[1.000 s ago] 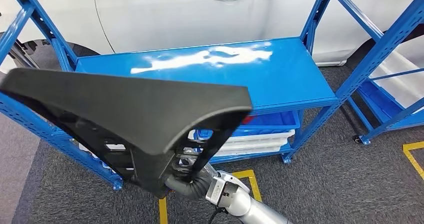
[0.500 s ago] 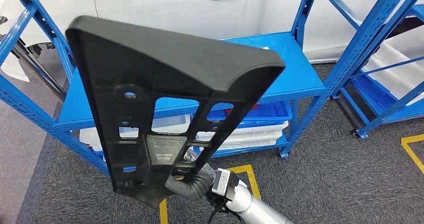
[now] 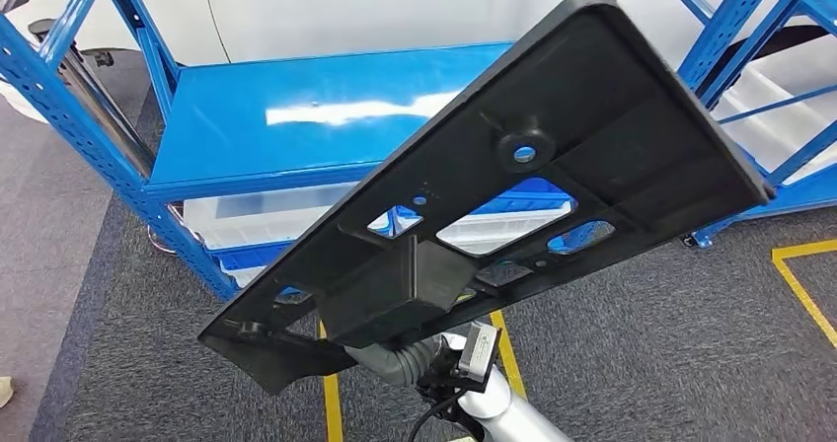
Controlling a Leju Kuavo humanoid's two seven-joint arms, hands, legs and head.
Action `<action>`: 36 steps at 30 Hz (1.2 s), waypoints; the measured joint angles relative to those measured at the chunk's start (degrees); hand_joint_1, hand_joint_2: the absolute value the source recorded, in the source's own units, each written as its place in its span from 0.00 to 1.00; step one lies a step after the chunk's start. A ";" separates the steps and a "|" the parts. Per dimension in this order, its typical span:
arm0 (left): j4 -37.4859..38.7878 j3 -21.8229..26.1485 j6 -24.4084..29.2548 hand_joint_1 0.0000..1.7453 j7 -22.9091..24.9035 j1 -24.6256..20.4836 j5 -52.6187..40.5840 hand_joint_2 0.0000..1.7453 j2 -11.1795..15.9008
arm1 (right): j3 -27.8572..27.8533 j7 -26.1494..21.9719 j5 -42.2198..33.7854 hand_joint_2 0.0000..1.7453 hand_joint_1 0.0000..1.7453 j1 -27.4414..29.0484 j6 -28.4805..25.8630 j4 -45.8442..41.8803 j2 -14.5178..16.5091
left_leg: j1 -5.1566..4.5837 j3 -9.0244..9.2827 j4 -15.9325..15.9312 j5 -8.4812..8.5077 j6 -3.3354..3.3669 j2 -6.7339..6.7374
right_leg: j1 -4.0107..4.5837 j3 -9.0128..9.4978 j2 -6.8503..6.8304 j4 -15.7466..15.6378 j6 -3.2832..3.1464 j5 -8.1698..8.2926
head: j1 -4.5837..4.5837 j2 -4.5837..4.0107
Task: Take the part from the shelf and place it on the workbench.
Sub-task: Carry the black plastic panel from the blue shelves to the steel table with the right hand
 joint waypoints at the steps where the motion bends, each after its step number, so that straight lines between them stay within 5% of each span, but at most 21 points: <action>1: 0.00 0.03 -0.09 0.00 0.09 0.05 -0.13 0.00 0.03 | -0.08 0.00 0.09 1.00 1.00 0.18 -0.07 -0.11 0.01 | -0.11 -0.75 0.12 0.53 -0.03 0.00 | 0.13 2.13 0.00 -1.86 -0.28 1.52 | 0.00 0.00; 2: 0.00 0.05 -0.19 0.00 0.14 0.08 -0.22 0.00 0.04 | -0.20 0.00 0.16 1.00 1.00 0.28 -0.14 -0.28 0.04 | -0.18 -1.36 0.26 1.00 -0.10 -0.01 | 0.34 5.13 0.00 -5.43 -0.71 2.88 | -0.01 0.00; 4: 0.00 0.07 -0.43 0.00 0.19 0.11 -0.49 0.00 -0.04 | -0.50 0.00 0.32 1.00 1.00 0.38 -0.24 -0.85 0.23 | -0.30 -2.17 0.46 1.90 -0.49 -0.03 | 0.89 11.13 -0.08 -13.98 -1.72 3.04 | -0.01 0.00; 6: 0.00 0.07 -0.69 0.00 0.19 0.13 -0.89 0.00 -0.07 | -0.82 -0.03 0.55 1.00 1.00 0.47 -0.25 -1.35 0.41 | -0.15 -2.41 0.28 2.91 -1.13 0.02 | 1.35 13.47 -0.11 -18.30 -2.42 2.26 | -0.01 0.00; 9: 0.00 0.05 -1.02 0.00 0.20 0.24 -1.29 0.00 0.04 | -1.19 -0.05 0.98 1.00 1.00 0.75 -0.22 -1.61 0.46 | 0.07 -2.99 0.64 2.55 -2.08 -0.03 | 1.15 12.53 -0.25 -19.17 -3.44 4.07 | -0.01 0.00; 13: 0.00 0.05 -1.11 0.00 0.24 0.30 -1.34 0.00 0.15 | -1.32 -0.01 1.16 1.00 1.00 1.13 -0.25 -1.83 0.52 | 0.42 -6.36 12.87 -7.49 -3.14 -0.14 | 0.92 9.38 -0.43 -19.38 -4.11 6.99 | -0.01 0.00; 15: 0.00 0.06 -1.10 0.00 0.25 0.30 -1.34 0.00 0.21 | -1.33 0.00 1.16 1.00 1.00 1.35 -0.26 -1.83 0.52 | 0.64 -6.09 17.05 -7.48 -3.60 -0.13 | 0.86 7.48 -0.49 -19.05 -3.88 8.26 | -0.01 0.00; 17: 0.00 0.06 -1.10 0.00 0.30 0.24 -1.34 0.00 0.22 | -1.34 0.00 1.15 1.00 1.00 1.44 -0.10 -1.85 0.54 | 1.02 -1.63 13.07 -4.49 -3.92 -0.13 | 0.68 5.58 -0.50 -18.32 -3.42 9.26 | -0.01 0.00; 20: 0.00 0.07 -1.23 0.00 0.72 -0.09 -1.34 0.00 0.20 | -1.37 0.00 1.19 1.00 1.00 1.38 0.37 -2.06 0.68 | 1.13 6.42 1.63 -5.39 -3.62 -0.38 | 0.77 3.59 -0.48 -16.90 -2.46 10.14 | -0.01 0.00; 23: 0.01 0.08 -1.74 0.00 2.10 -0.04 -1.39 0.00 0.20 | -1.41 0.00 1.41 1.00 1.00 1.36 0.88 -2.16 0.73 | 0.75 6.60 -0.43 -5.74 -2.03 -0.35 | 0.61 3.02 -0.47 -16.78 -1.30 11.05 | -0.01 0.01; 25: 0.01 0.08 -2.08 0.00 2.90 0.07 -1.54 0.00 0.20 | -1.54 0.00 1.62 1.00 1.00 1.40 1.07 -2.16 0.64 | 0.75 5.85 -0.61 -4.71 -1.08 -0.15 | 0.34 1.92 -0.35 -14.77 -0.66 9.25 | -0.01 0.00; 29: 0.02 0.09 -2.00 0.00 3.69 0.16 -1.85 0.00 0.17 | -1.77 0.00 1.78 1.00 1.00 1.46 1.40 -1.81 0.27 | 0.52 3.73 -0.55 -2.89 -0.42 0.11 | 0.23 -2.37 -0.25 -1.81 -0.16 0.80 | -0.01 0.00; 31: 0.02 0.10 -1.90 0.00 3.75 0.26 -1.96 0.00 0.05 | -1.79 0.02 1.77 1.00 1.00 1.48 1.83 -1.33 0.01 | 0.31 2.98 -0.41 -2.39 -0.39 0.49 | 0.29 -0.53 -0.32 -2.32 -0.43 1.35 | -0.01 0.00; 34: 0.02 0.12 -1.64 0.00 3.75 0.33 -2.09 0.00 -0.38 | -1.83 0.04 1.52 1.00 1.00 1.22 2.74 -0.73 -0.15 | -0.05 2.70 -0.19 -2.15 -0.62 1.35 | 1.03 6.83 -2.57 -13.64 -1.76 5.05 | -0.01 0.00; 36: 0.02 0.24 -1.39 0.00 3.72 0.38 -1.99 0.00 -0.66 | -1.84 0.04 1.29 1.00 1.00 0.74 3.18 -0.44 -0.10 | -0.27 2.56 -0.08 -2.00 -1.05 2.27 | 1.69 8.56 -3.81 -17.30 -2.58 5.58 | -0.01 0.00</action>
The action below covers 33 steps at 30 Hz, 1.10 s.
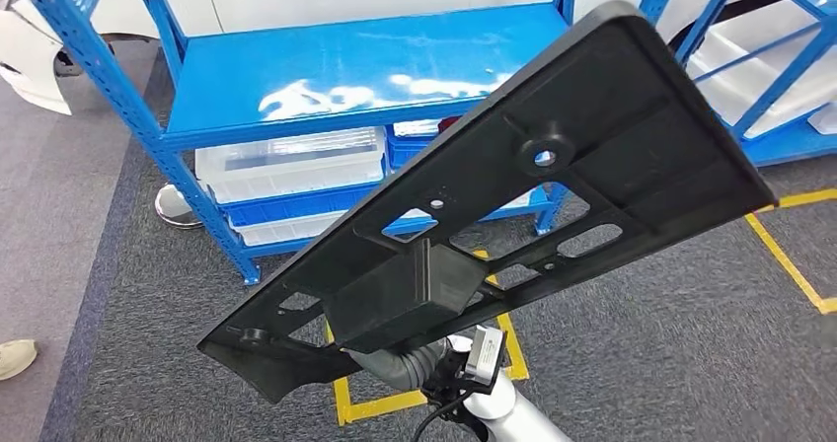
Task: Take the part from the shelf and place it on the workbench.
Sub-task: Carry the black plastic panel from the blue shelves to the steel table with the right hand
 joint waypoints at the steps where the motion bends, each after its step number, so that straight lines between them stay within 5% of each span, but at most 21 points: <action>1: 0.00 0.09 0.13 0.00 -0.03 0.00 0.08 0.00 -0.12 | -0.01 0.00 -0.08 1.00 1.00 -0.20 0.12 0.19 0.02 | -0.09 -0.05 -0.01 0.10 -0.26 0.55 | 0.14 -0.14 0.37 -0.20 -0.27 0.18 | 0.00 0.00; 4: 0.00 0.30 0.35 0.00 -0.11 -0.13 0.31 0.00 -0.44 | -0.02 0.05 -0.22 1.00 1.00 -0.58 0.39 0.82 0.16 | 0.00 -0.75 1.48 -1.26 -1.10 0.27 | -0.43 -0.35 1.85 -0.98 -1.18 1.19 | 0.00 0.00; 7: 0.00 0.45 0.46 0.00 -0.13 -0.02 0.40 0.00 -0.61 | -0.02 0.24 -0.32 1.00 1.00 -1.11 0.61 1.54 0.57 | 0.33 -5.14 11.54 -6.74 -1.81 -1.62 | -0.66 -0.80 3.33 -1.23 -1.71 1.86 | -0.01 0.00; 9: 0.00 0.68 0.56 0.00 -0.08 0.03 0.54 0.00 -0.66 | -0.02 0.64 -0.36 1.00 1.00 -1.19 0.62 2.08 0.70 | 0.49 -7.21 16.22 -7.84 -2.08 -1.87 | -0.69 -1.16 4.49 -0.95 -1.67 2.03 | -0.01 0.00; 11: 0.00 0.98 0.62 0.00 -0.07 0.00 0.66 0.00 -0.71 | -0.02 1.07 -0.38 1.00 1.00 -1.29 0.62 2.58 0.90 | 0.70 -5.17 12.33 -4.79 -2.14 -2.19 | -0.80 -1.43 5.77 -0.44 -1.48 2.05 | -0.01 0.00; 13: 0.01 1.25 0.74 0.00 -0.07 0.01 0.71 0.00 -0.75 | -0.02 1.26 -0.52 1.00 1.00 -1.61 0.62 2.95 1.28 | 1.07 -1.32 4.52 -1.78 -2.02 -4.56 | -0.85 -1.88 7.06 0.28 -1.04 1.96 | 0.01 0.00; 15: 0.02 1.44 1.16 0.00 -0.08 -0.03 0.72 0.00 -0.82 | -0.03 1.36 -0.86 1.00 1.00 -2.04 0.62 3.28 1.69 | 1.19 0.22 0.93 -1.17 -1.69 -6.43 | -0.88 -2.63 8.21 0.75 -0.28 2.13 | 0.01 0.00; 17: 0.02 1.59 1.97 0.00 -0.39 -0.13 0.69 0.00 -1.01 | -0.10 1.42 -1.34 1.00 1.00 -2.30 0.56 3.66 1.93 | 1.14 0.14 0.75 -0.97 -1.11 -5.70 | -0.96 -3.17 9.18 0.70 0.55 2.54 | 0.00 0.00; 20: 0.01 1.84 3.84 0.00 -1.48 -0.21 0.69 0.00 -1.47 | -0.30 1.45 -2.07 1.00 1.00 -2.86 0.41 4.22 2.13 | 1.40 0.04 0.23 -0.28 0.00 -3.78 | -0.80 -5.01 6.74 4.11 1.43 0.27 | 0.01 0.00; 22: 0.00 2.14 5.13 0.00 -2.18 -0.14 0.69 0.00 -1.63 | -0.33 1.55 -2.41 1.00 1.00 -3.35 0.40 4.61 2.42 | 1.23 -0.18 0.21 -0.17 0.25 -2.40 | -1.01 -8.40 4.73 11.58 1.79 -3.64 | 0.02 0.00; 24: 0.00 2.49 5.52 0.00 -2.57 -0.09 0.68 0.00 -1.73 | -0.33 1.76 -2.55 1.00 1.00 -3.51 0.45 5.01 2.62 | 1.15 -0.28 0.24 -0.16 0.25 -1.01 | -1.31 -10.80 4.29 17.11 2.03 -5.37 | 0.02 0.00; 26: 0.00 2.69 5.68 0.00 -2.76 -0.18 0.61 0.00 -1.85 | -0.33 1.97 -2.58 1.00 1.00 -3.64 0.47 5.30 2.67 | 1.14 -0.21 0.26 -0.21 0.18 0.22 | -1.45 -9.00 3.82 14.18 1.97 -3.10 | 0.02 0.00; 29: 0.00 2.73 5.54 0.00 -2.91 -0.27 0.22 0.00 -2.11 | -0.33 2.02 -2.72 1.00 1.00 -4.23 0.48 5.40 2.99 | 0.90 0.04 0.27 -0.39 -0.29 1.68 | -0.81 -2.83 0.78 2.55 1.07 1.15 | 0.02 0.00; 31: 0.00 2.73 4.87 0.00 -2.91 -0.25 -0.12 0.00 -2.22 | -0.38 2.00 -2.82 1.00 1.00 -4.56 0.31 5.40 3.21 | 0.68 0.13 0.26 -0.45 -0.90 2.56 | -0.28 -2.12 0.13 0.52 0.41 1.28 | 0.01 0.00; 33: 0.00 2.73 4.11 0.00 -2.75 -0.33 -0.59 0.00 -2.32 | -0.58 2.00 -2.87 1.00 1.00 -4.60 -0.09 5.40 3.28 | 0.71 0.26 0.25 -0.64 -1.58 3.18 | -0.44 -2.28 1.39 0.20 -0.25 1.66 | 0.01 0.00</action>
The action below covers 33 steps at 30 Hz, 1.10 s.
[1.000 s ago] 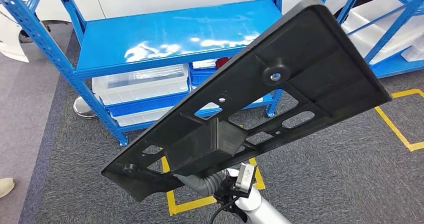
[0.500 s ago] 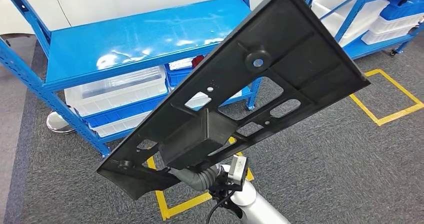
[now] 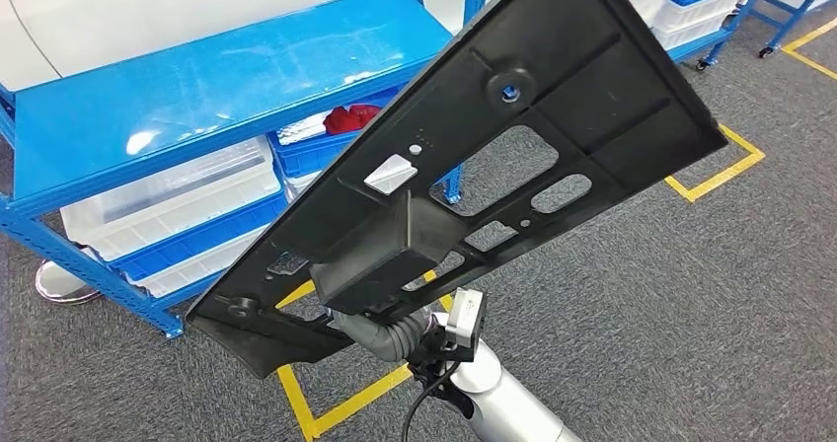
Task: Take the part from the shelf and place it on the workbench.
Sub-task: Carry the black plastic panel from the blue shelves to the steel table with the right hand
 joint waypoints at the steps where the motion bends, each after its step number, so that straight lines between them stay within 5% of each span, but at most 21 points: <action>1: 0.00 -0.01 -0.27 0.00 0.09 -0.05 -0.28 0.00 -0.05 | -0.15 -0.01 -0.01 1.00 1.00 -0.01 -0.23 -0.01 0.02 | 0.07 -0.13 0.50 -0.55 -0.26 -0.52 | -0.18 0.05 0.57 -0.26 -0.38 0.23 | 0.01 0.00; 3: 0.01 -0.03 -0.48 0.00 0.30 -0.02 -0.76 0.00 -0.18 | -0.50 -0.06 -0.01 1.00 1.00 0.01 -0.70 -0.02 0.14 | 0.27 -1.99 5.01 -3.55 -0.66 -2.99 | -0.49 0.13 1.71 -0.67 -1.04 0.63 | -0.01 0.00; 5: 0.02 -0.04 -0.03 0.00 0.46 0.22 -1.05 0.00 -0.29 | -0.84 -0.11 0.10 1.00 1.00 0.27 -1.10 -0.02 0.25 | 0.30 -5.52 12.97 -7.33 -0.84 -4.80 | -0.39 -0.04 3.06 -0.65 -1.36 0.76 | -0.02 0.00; 7: 0.02 -0.03 1.12 0.00 0.62 0.39 -1.26 0.00 -0.32 | -1.21 -0.10 0.41 1.00 1.00 0.73 -1.34 -0.16 0.27 | 0.31 -7.28 16.66 -7.81 -0.84 -5.09 | -0.27 -0.11 4.66 -0.55 -1.42 0.83 | -0.02 0.00; 9: 0.02 -0.02 2.05 0.00 0.77 0.38 -1.59 0.00 -0.33 | -1.51 -0.01 0.79 1.00 1.00 1.04 -1.67 -0.76 0.27 | 0.33 -5.05 11.65 -4.09 -0.59 -5.71 | -0.26 -0.08 6.34 -0.25 -1.29 0.80 | -0.02 0.00; 11: 0.02 -0.03 2.24 0.00 0.94 0.41 -2.02 0.00 -0.35 | -1.67 0.14 1.18 1.00 1.00 1.17 -2.14 -2.03 0.27 | 0.47 -1.59 4.01 -0.91 -0.18 -8.31 | -0.28 -0.31 7.83 0.33 -0.91 0.65 | -0.01 0.00; 13: 0.02 -0.07 2.02 0.00 1.22 0.35 -2.59 0.00 -0.38 | -1.81 0.44 1.65 1.00 1.00 1.44 -2.69 -3.79 0.23 | 0.44 -0.19 0.90 -0.50 0.15 -9.99 | -0.42 -0.95 9.04 0.73 -0.21 0.75 | -0.02 0.00; 15: 0.02 -0.18 1.65 0.00 1.48 0.19 -3.39 0.00 -0.49 | -2.14 0.82 2.18 1.00 1.00 1.94 -3.52 -5.65 0.10 | 0.47 -0.08 0.55 -0.42 0.55 -9.03 | -0.59 -1.43 9.98 0.75 0.57 0.99 | -0.03 0.00; 17: 0.02 -0.43 1.33 0.00 1.65 0.16 -4.18 0.00 -0.55 | -2.62 0.96 2.60 1.00 1.00 2.32 -4.23 -7.40 -0.10 | 0.72 0.10 0.02 -0.12 1.27 -7.61 | -0.31 -2.31 7.61 2.39 1.21 -0.12 | -0.01 0.00; 19: 0.02 -0.80 1.17 0.00 1.81 0.31 -4.82 0.00 -0.53 | -3.00 0.94 2.77 1.00 1.00 2.47 -4.59 -8.84 -0.26 | 0.68 0.22 -0.24 -0.03 1.77 -6.03 | -0.31 -5.18 3.97 8.24 1.75 -3.29 | -0.01 0.00; 21: 0.02 -1.15 1.08 0.00 1.92 0.53 -5.24 0.00 -0.54 | -3.33 0.95 2.79 1.00 1.00 2.69 -4.86 -9.75 -0.40 | 0.56 0.19 -0.22 -0.10 1.85 -4.36 | -0.82 -8.77 2.95 15.32 2.16 -6.02 | -0.02 0.00; 22: 0.02 -1.29 0.95 0.00 1.94 0.57 -5.38 0.00 -0.54 | -3.54 0.96 2.79 1.00 1.00 2.84 -4.99 -10.05 -0.51 | 0.54 0.21 -0.21 -0.16 1.81 -3.54 | -1.05 -9.49 2.80 16.72 2.32 -6.03 | -0.02 0.00; 24: 0.02 -1.51 0.74 0.00 1.97 0.51 -5.71 0.00 -0.54 | -3.98 0.98 2.81 1.00 1.00 3.06 -5.12 -10.58 -0.72 | 0.55 0.40 -0.20 -0.35 1.61 -2.14 | -1.30 -7.33 2.15 12.66 2.38 -3.18 | -0.02 0.00; 26: 0.02 -1.65 0.70 0.00 2.06 0.44 -6.04 0.00 -0.54 | -4.34 0.98 2.84 1.00 1.00 3.12 -5.20 -11.24 -0.86 | 0.38 0.76 -0.20 -0.64 1.18 -1.03 | -0.98 -2.95 -0.46 4.43 1.89 -0.18 | -0.02 0.00; 28: 0.02 -1.68 0.66 0.00 2.19 0.42 -6.28 0.00 -0.50 | -4.61 0.97 2.85 1.00 1.00 3.20 -5.25 -11.85 -0.93 | 0.10 1.07 -0.23 -0.92 0.56 -0.09 | -0.38 -1.06 -2.04 0.61 1.13 0.48 | -0.02 0.00; 31: 0.00 -1.68 0.68 0.00 2.12 0.26 -6.46 0.00 -0.40 | -5.25 1.01 2.90 1.00 1.00 3.69 -5.27 -12.33 -1.19 | 0.10 1.56 -0.31 -1.43 -0.41 0.79 | -0.30 -1.02 -0.20 0.21 0.04 0.60 | -0.02 0.00; 33: -0.02 -1.68 0.78 0.00 1.93 0.19 -6.47 0.00 -0.33 | -5.60 1.04 2.95 1.00 1.00 3.85 -5.27 -12.55 -1.29 | 0.33 0.55 2.73 -3.69 -0.80 -1.54 | -0.69 -0.71 1.13 -0.36 -0.75 0.97 | -0.03 0.00</action>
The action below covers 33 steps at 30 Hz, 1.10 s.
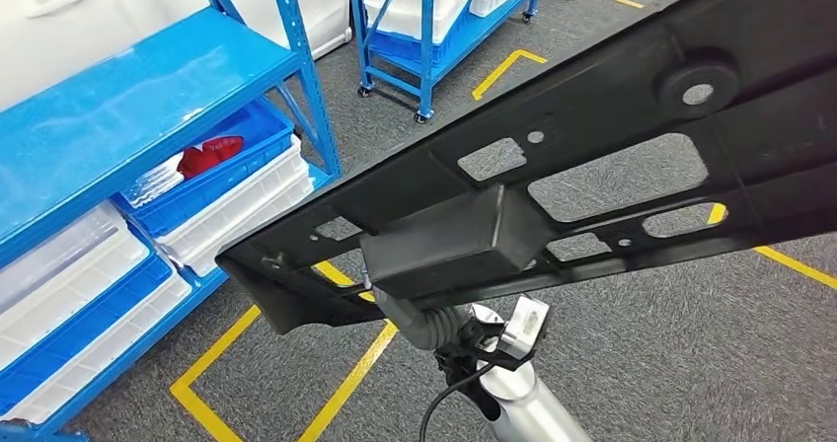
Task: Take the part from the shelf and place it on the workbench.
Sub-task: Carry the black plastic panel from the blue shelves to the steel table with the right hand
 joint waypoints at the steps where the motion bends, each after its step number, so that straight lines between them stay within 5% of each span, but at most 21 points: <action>1: 0.01 0.00 0.05 0.00 -0.04 0.04 0.00 0.00 0.05 | -0.07 0.01 0.03 1.00 1.00 0.07 0.01 -0.05 -0.01 | 0.10 -1.48 3.42 -1.89 -0.08 -1.71 | -0.06 0.04 0.71 -0.12 -0.27 0.08 | 0.01 0.00; 3: 0.02 0.00 0.14 0.00 -0.16 0.27 0.13 0.00 0.13 | -0.24 0.01 0.03 1.00 1.00 0.27 0.01 -0.08 -0.03 | 0.10 -5.24 11.09 -5.04 -0.18 -3.36 | 0.04 0.02 2.35 -0.10 -0.55 0.11 | 0.01 0.00; 5: 0.01 0.02 0.20 0.00 -0.48 0.41 0.40 0.00 0.25 | -0.68 0.02 -0.08 1.00 1.00 0.44 -0.03 -0.09 -0.18 | 0.08 -6.67 12.93 -4.17 -0.13 -3.71 | 0.18 0.08 4.22 0.05 -0.59 0.09 | 0.01 0.00; 8: 0.01 0.10 0.64 0.00 -0.61 0.38 0.53 0.00 0.42 | -2.46 -0.04 -0.57 1.00 1.00 0.65 0.11 -0.57 -0.77 | 0.17 -2.80 2.67 2.17 0.47 -6.19 | 0.24 0.13 6.66 0.65 -0.19 -0.17 | 0.01 0.00; 10: 0.02 0.24 1.55 0.00 -0.09 0.38 0.74 0.00 0.49 | -4.21 -0.20 -0.95 1.00 1.00 1.18 0.76 -1.35 -1.50 | 0.16 -0.98 -1.77 3.52 0.82 -8.19 | 0.14 -0.33 7.90 1.03 0.43 -0.20 | 0.01 0.00; 12: 0.02 0.52 2.72 0.00 0.78 0.31 1.18 0.00 0.48 | -5.92 -0.54 -1.21 1.00 1.00 2.15 1.68 -2.13 -2.50 | 0.13 -0.70 -2.36 3.40 1.23 -7.77 | -0.01 -0.73 9.08 0.96 1.22 0.09 | 0.01 0.00; 13: 0.02 0.69 3.24 0.00 1.21 0.26 1.39 0.00 0.44 | -6.72 -0.83 -1.25 1.00 1.00 2.73 2.09 -2.43 -3.08 | 0.21 -0.58 -2.62 3.56 1.55 -7.11 | 0.02 -0.83 9.03 1.02 1.57 0.06 | 0.01 0.00; 15: 0.02 1.06 3.79 0.00 1.85 0.27 1.58 0.00 0.42 | -8.07 -1.42 -1.25 1.00 1.00 3.52 2.53 -2.80 -4.10 | 0.48 -0.30 -3.18 3.85 2.33 -5.60 | 0.26 -2.04 6.53 3.44 2.24 -1.50 | 0.03 0.00; 17: 0.02 1.44 3.82 0.00 2.36 0.46 1.43 0.00 0.46 | -8.98 -1.95 -1.11 1.00 1.00 4.47 2.42 -3.10 -4.81 | 0.36 -0.22 -3.34 3.84 2.77 -4.04 | 0.02 -5.47 3.02 10.33 2.86 -4.98 | 0.04 0.00; 19: 0.02 1.70 3.72 0.00 2.82 0.69 1.21 0.00 0.48 | -9.67 -2.48 -0.79 1.00 1.00 6.31 2.12 -3.38 -5.43 | 0.29 -0.18 -3.32 3.67 2.77 -2.53 | -0.52 -8.71 1.84 16.62 3.39 -7.04 | 0.04 0.00; 20: 0.02 1.75 3.68 0.00 2.95 0.75 1.14 0.00 0.48 | -9.97 -2.66 -0.58 1.00 1.00 7.25 2.03 -3.50 -5.73 | 0.30 -0.11 -3.30 3.56 2.68 -1.79 | -0.75 -8.96 1.61 17.00 3.58 -6.59 | 0.04 0.00; 22: 0.02 1.79 3.64 0.00 3.05 0.75 1.01 0.00 0.46 | -10.35 -2.84 -0.17 1.00 1.00 8.53 1.93 -3.90 -6.22 | 0.35 0.22 -3.25 3.21 2.34 -0.39 | -1.02 -5.95 0.41 11.18 3.72 -3.24 | 0.04 0.00; 25: 0.02 1.79 3.64 0.00 3.04 0.71 0.74 0.00 0.45 | -10.55 -3.02 0.13 1.00 1.00 9.28 1.92 -4.84 -6.61 | -0.06 0.97 -3.15 2.46 1.37 1.41 | -0.46 -0.87 -2.82 1.60 2.89 -0.33 | 0.04 0.00; 28: 0.02 1.81 3.62 0.00 3.06 0.48 0.66 0.00 0.45 | -10.97 -3.06 0.20 1.00 1.00 9.98 1.91 -5.39 -6.91 | -0.16 1.72 -3.41 1.95 0.35 2.86 | -0.20 -0.63 -1.39 0.86 1.59 -0.42 | 0.02 0.00; 30: 0.02 1.81 3.61 0.00 3.05 0.33 0.58 0.00 0.45 | -11.24 -3.09 0.21 1.00 1.00 10.23 1.98 -5.73 -7.05 | 0.08 1.27 -1.47 0.21 -0.08 1.00 | -0.50 -0.34 -0.04 0.36 0.74 -0.20 | 0.03 0.00; 33: 0.02 1.84 3.24 0.00 2.97 0.45 0.46 0.00 0.48 | -11.32 -3.15 0.21 1.00 1.00 10.46 2.24 -5.88 -7.12 | 0.12 -3.75 9.24 -5.01 -0.12 -3.08 | -0.46 -0.20 2.07 0.13 -0.02 -0.06 | 0.03 0.00</action>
